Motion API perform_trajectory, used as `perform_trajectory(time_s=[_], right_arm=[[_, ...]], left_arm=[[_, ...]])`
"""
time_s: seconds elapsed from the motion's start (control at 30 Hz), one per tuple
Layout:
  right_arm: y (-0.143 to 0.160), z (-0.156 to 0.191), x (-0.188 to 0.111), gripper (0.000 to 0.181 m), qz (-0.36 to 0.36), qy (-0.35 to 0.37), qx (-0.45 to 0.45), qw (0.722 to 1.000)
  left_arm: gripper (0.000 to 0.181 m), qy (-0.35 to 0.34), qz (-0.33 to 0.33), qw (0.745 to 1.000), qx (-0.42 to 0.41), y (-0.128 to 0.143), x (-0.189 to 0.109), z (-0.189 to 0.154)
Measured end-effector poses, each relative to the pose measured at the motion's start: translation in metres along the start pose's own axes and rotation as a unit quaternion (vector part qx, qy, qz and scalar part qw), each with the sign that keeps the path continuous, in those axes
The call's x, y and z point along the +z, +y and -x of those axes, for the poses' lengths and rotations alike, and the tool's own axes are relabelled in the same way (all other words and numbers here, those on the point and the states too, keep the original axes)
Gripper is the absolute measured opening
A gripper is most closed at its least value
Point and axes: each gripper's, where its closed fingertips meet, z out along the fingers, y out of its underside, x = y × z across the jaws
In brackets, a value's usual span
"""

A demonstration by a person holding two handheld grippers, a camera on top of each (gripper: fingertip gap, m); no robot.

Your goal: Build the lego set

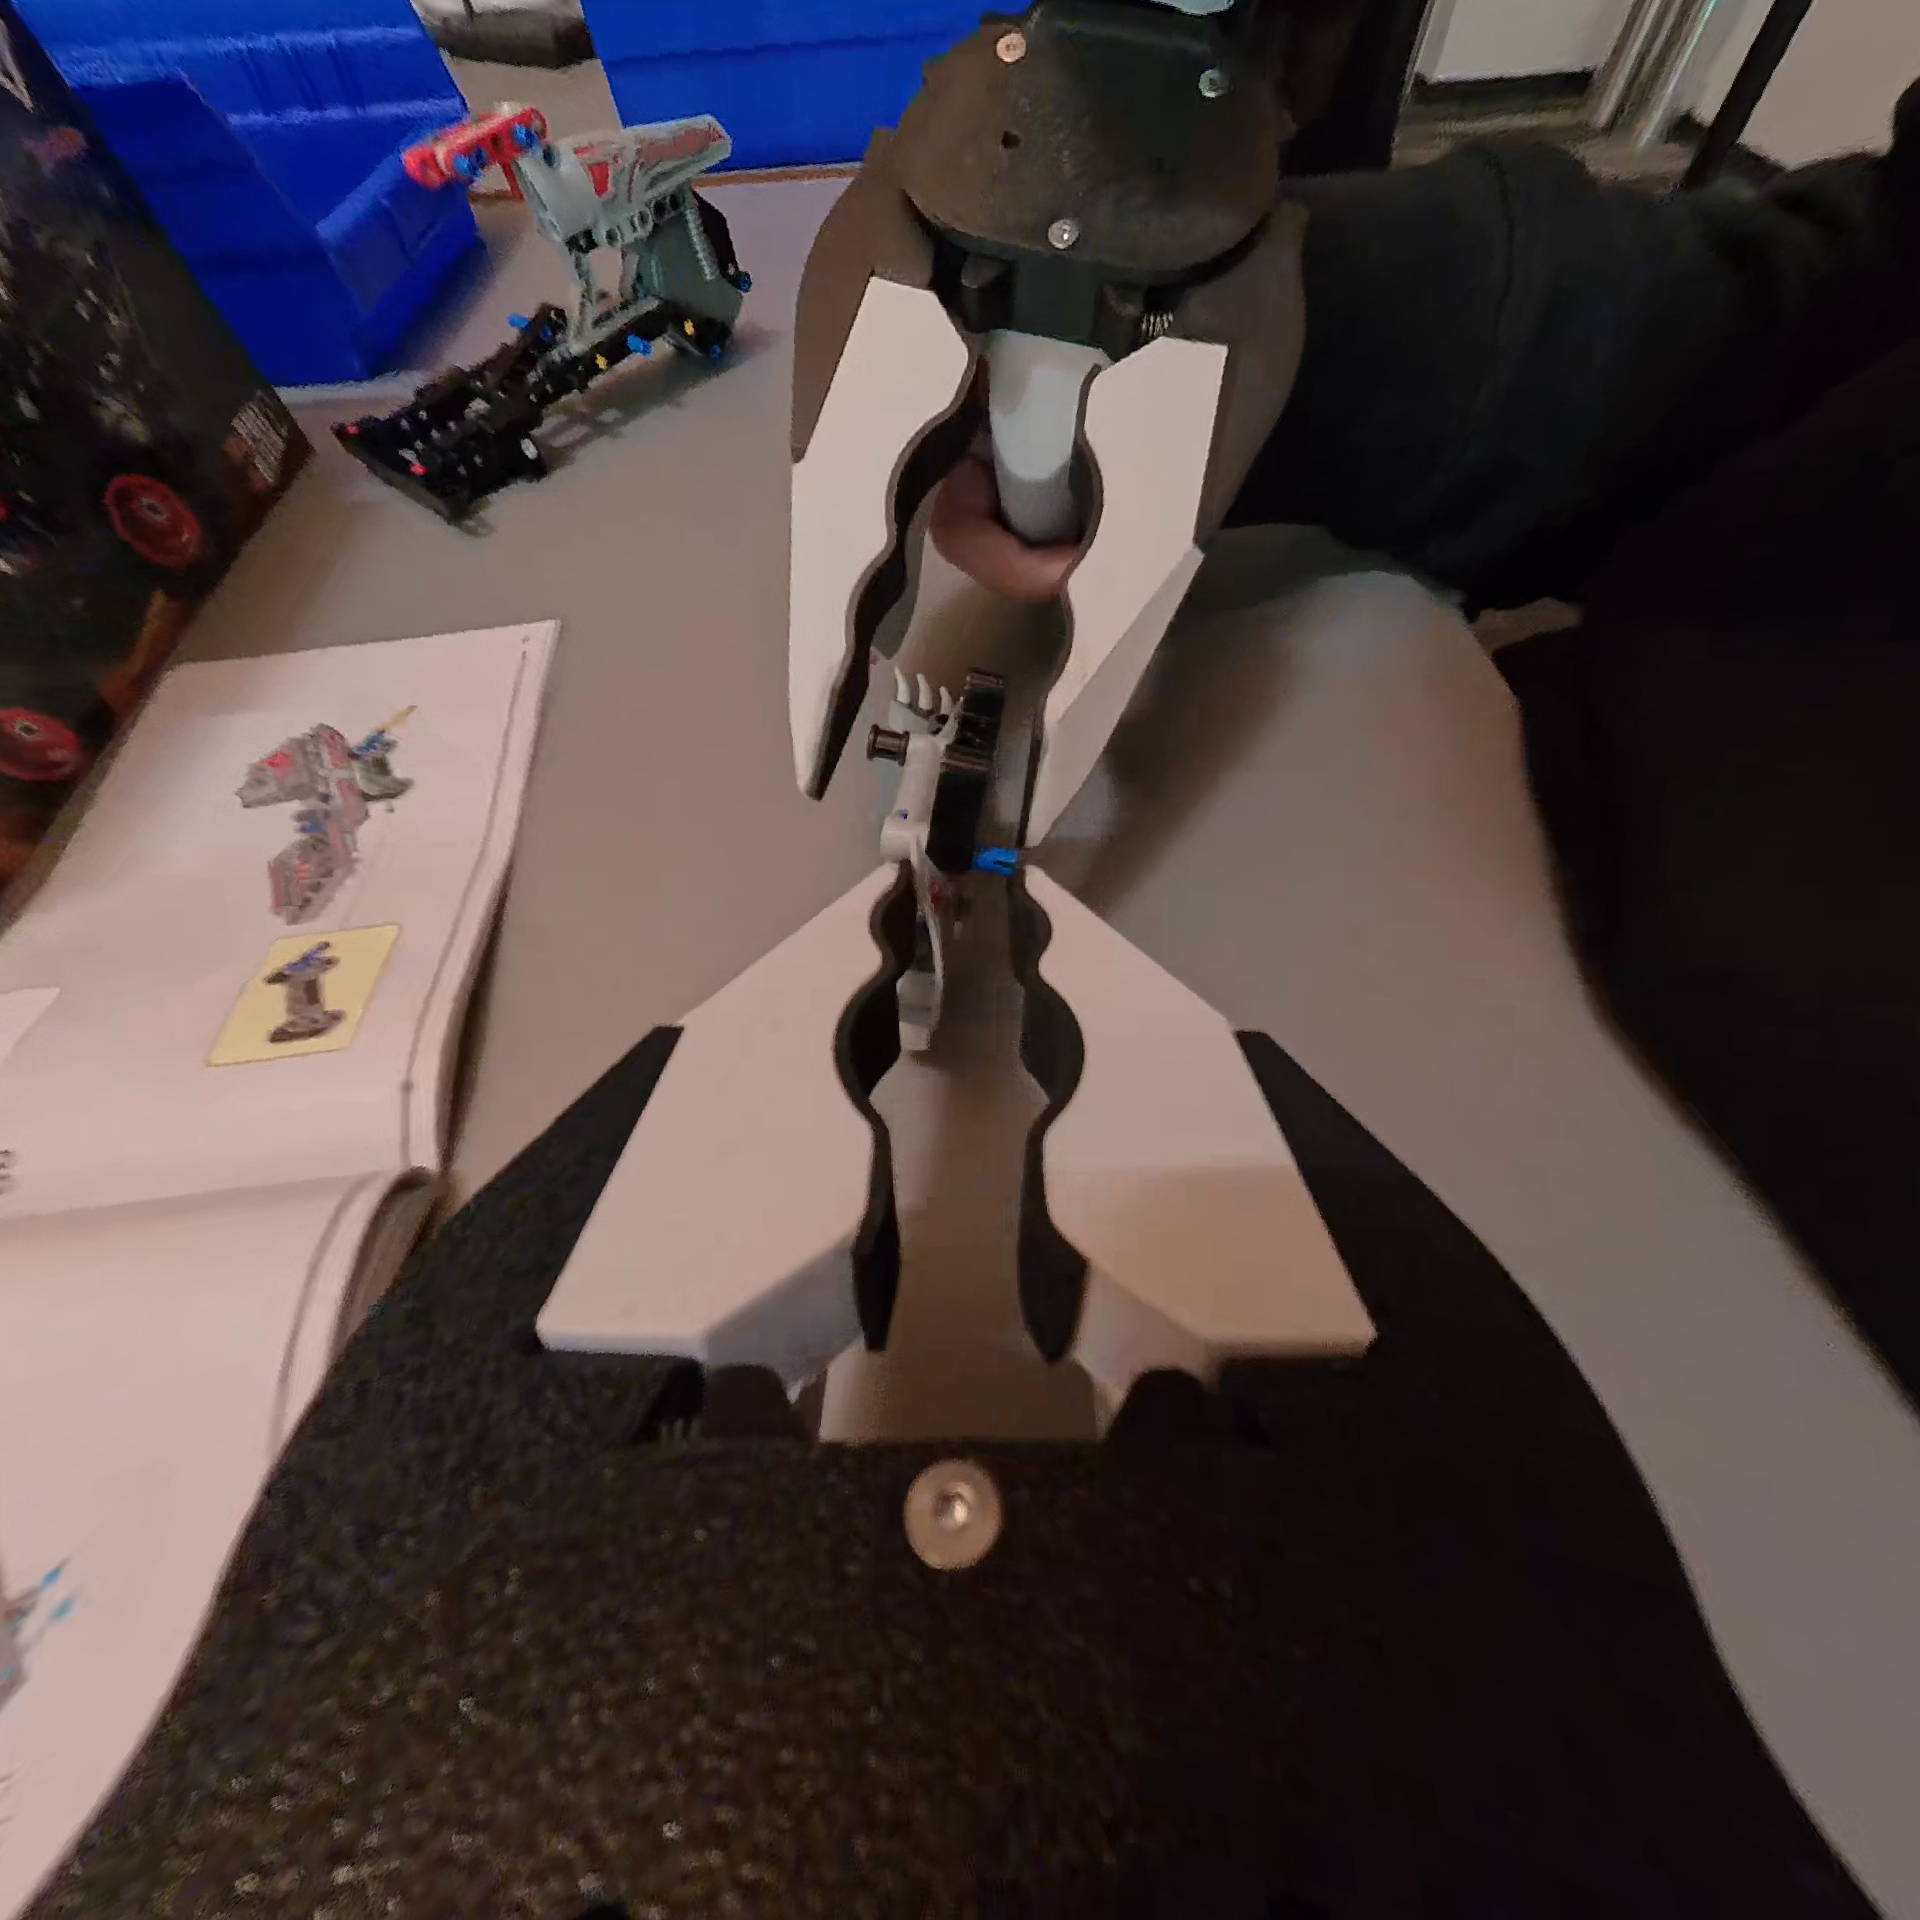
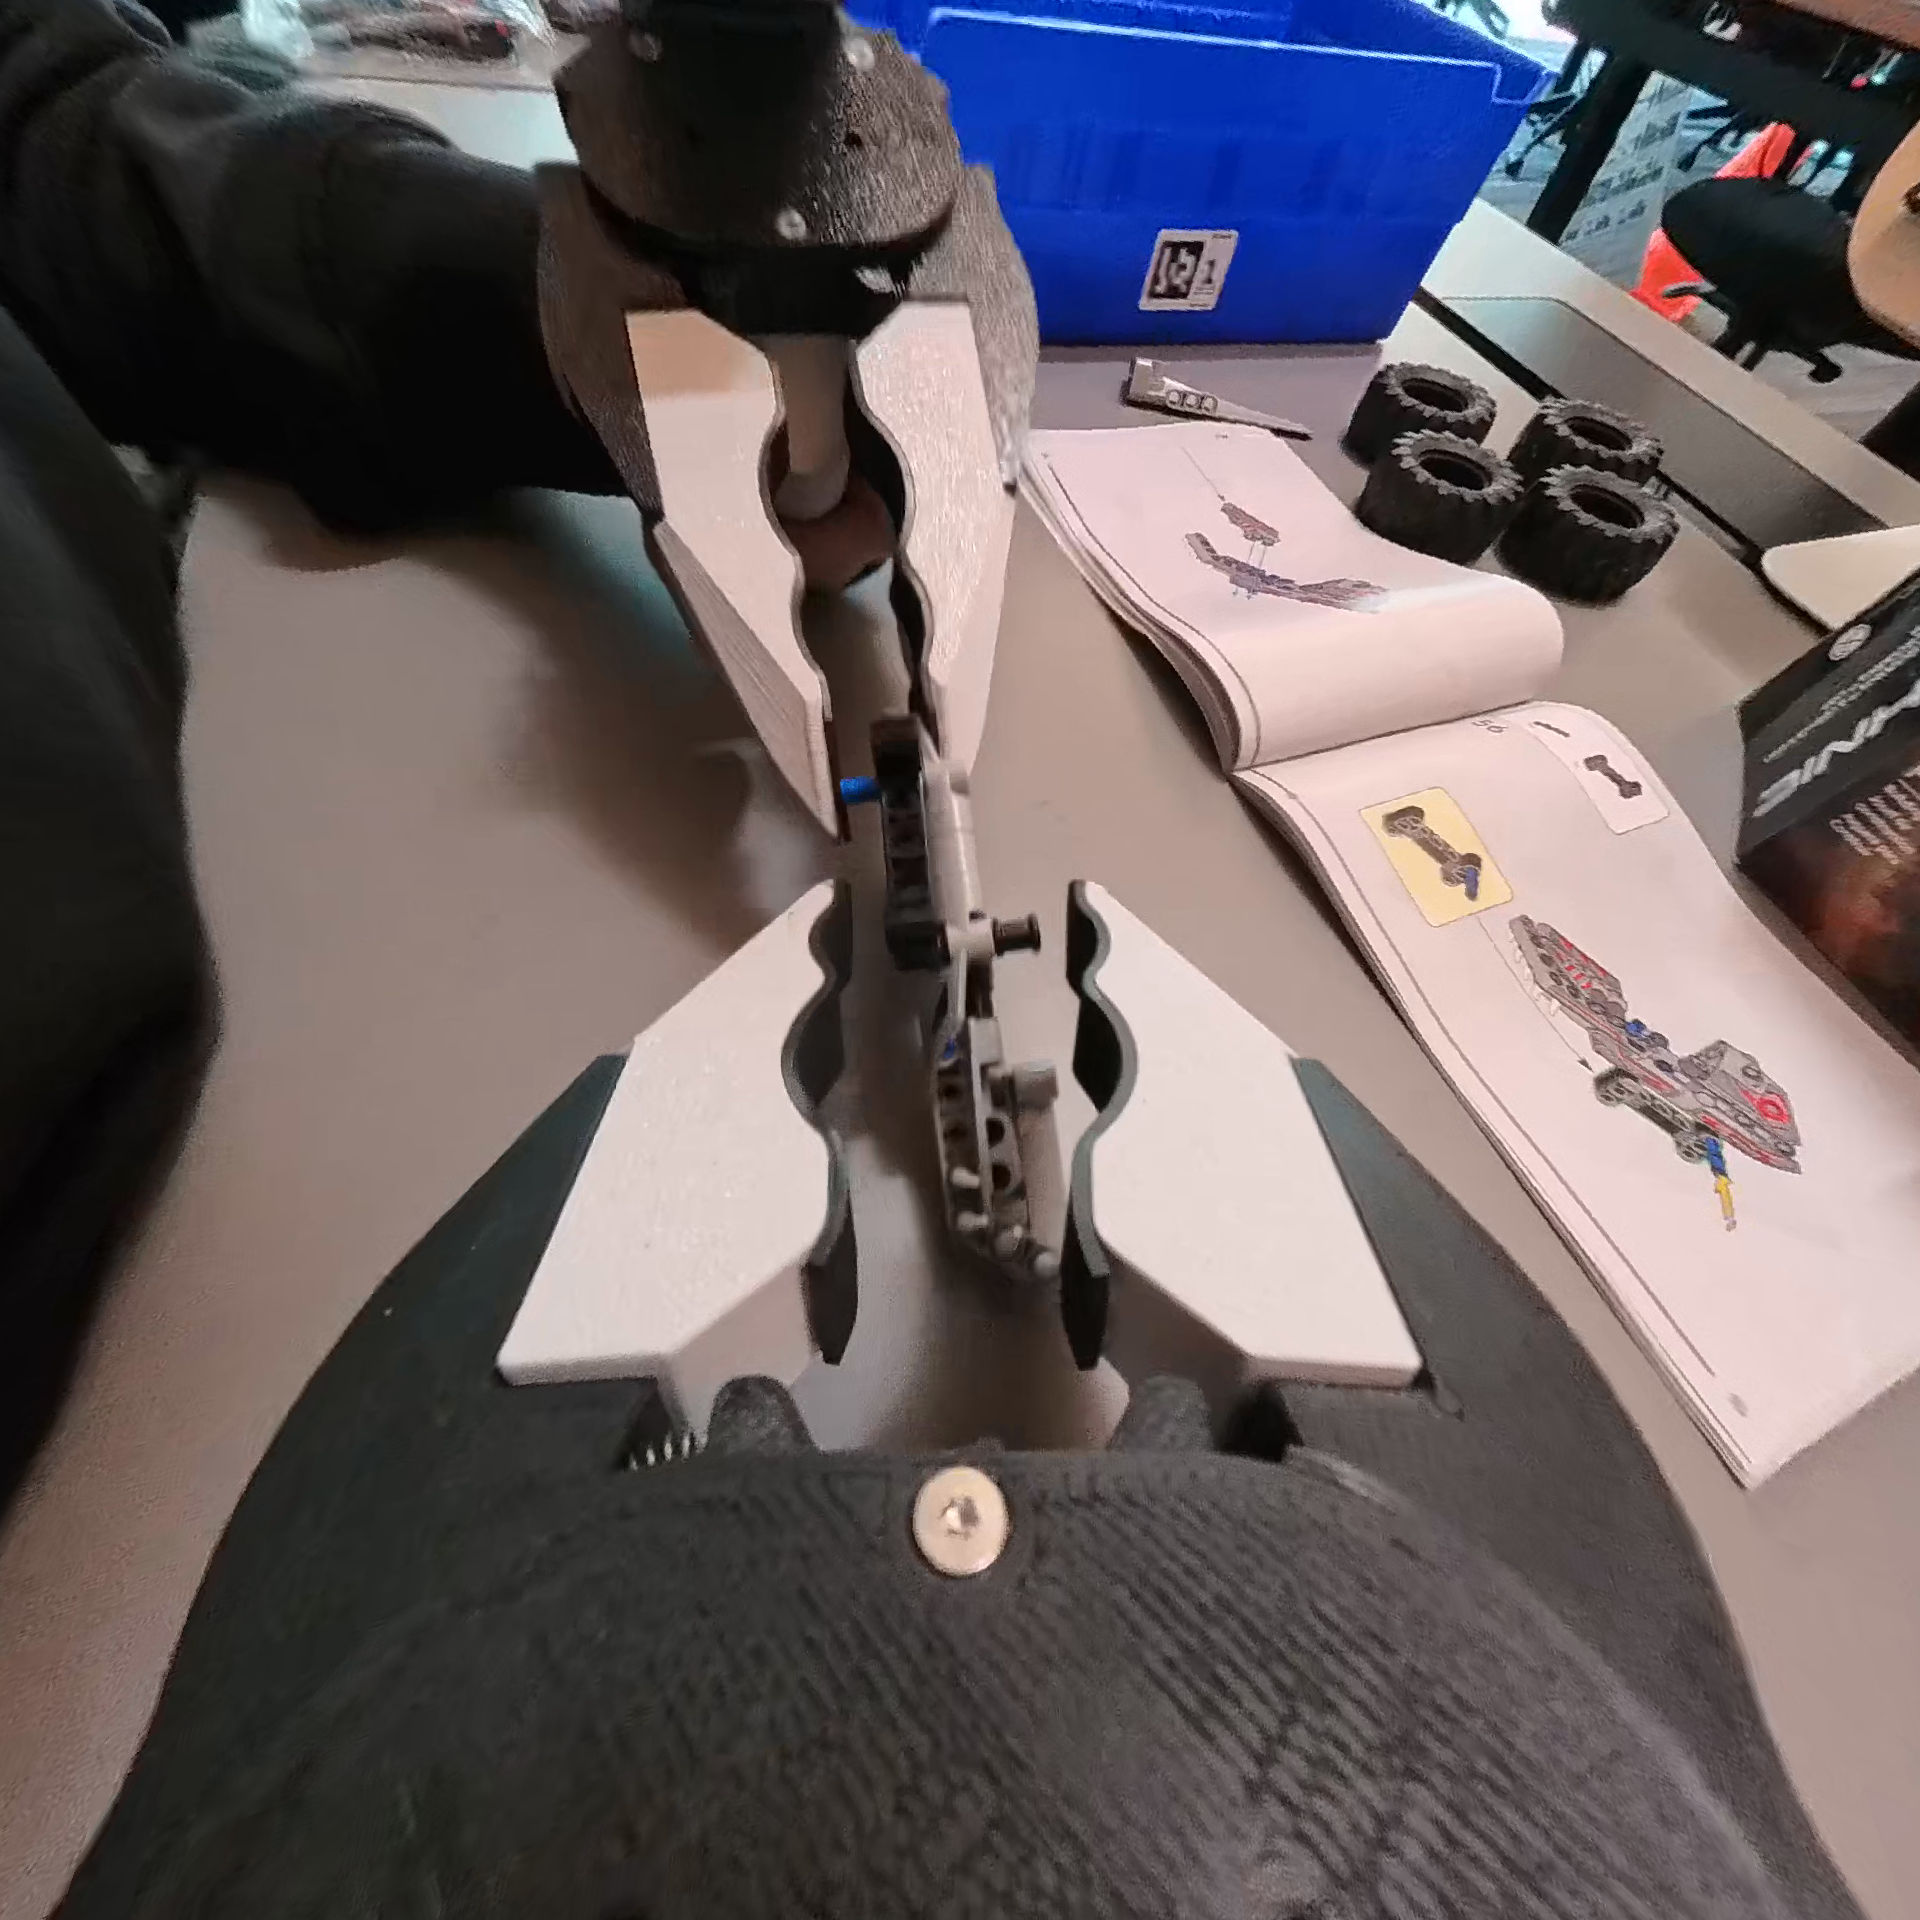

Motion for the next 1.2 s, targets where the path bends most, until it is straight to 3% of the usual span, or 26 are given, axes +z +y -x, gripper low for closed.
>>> perform_trajectory(time_s=[0.1, 0.2, 0.3, 0.47, 0.57, 0.7, 0.8, 0.9, 1.03, 1.2], right_arm=[[0.005, -0.003, -0.004, 0.044, 0.015, 0.025, -0.019, 0.999], [-0.003, -0.004, -0.007, 0.029, -0.008, 0.042, -0.035, 0.998], [-0.012, -0.004, -0.013, 0.029, -0.026, 0.049, -0.055, 0.997], [-0.032, 0.001, -0.021, 0.031, -0.039, 0.066, -0.094, 0.993], [-0.047, -0.001, -0.025, 0.032, -0.045, 0.084, -0.093, 0.991], [-0.063, -0.008, -0.030, 0.034, -0.068, 0.088, -0.013, 0.994], [-0.070, -0.008, -0.035, 0.028, -0.087, 0.063, 0.036, 0.994], [-0.074, -0.016, -0.040, 0.043, -0.100, 0.072, 0.075, 0.990], [-0.062, -0.013, -0.042, 0.059, -0.065, 0.051, 0.098, 0.992], [-0.041, -0.006, -0.033, 0.055, -0.034, -0.005, 0.178, 0.983]], left_arm=[[0.014, -0.027, -0.017, 0.998, 0.053, -0.004, -0.003, 0.005], [0.014, -0.027, -0.040, 0.995, 0.082, -0.009, -0.006, 0.003], [0.014, -0.030, -0.060, 0.992, 0.108, -0.015, -0.009, 0.002], [0.014, -0.012, -0.116, 0.990, 0.084, -0.028, -0.019, 0.001], [0.014, 0.010, -0.156, 0.987, 0.040, -0.037, -0.027, 0.002], [0.014, 0.065, -0.189, 0.975, -0.099, -0.045, -0.034, 0.003], [0.014, 0.094, -0.204, 0.963, -0.149, -0.049, -0.038, 0.003], [0.014, 0.121, -0.205, 0.954, -0.181, -0.051, -0.039, -0.001], [0.014, 0.134, -0.192, 0.947, -0.222, -0.048, -0.034, -0.002], [0.014, 0.173, -0.182, 0.916, -0.313, -0.049, -0.031, -0.004]])
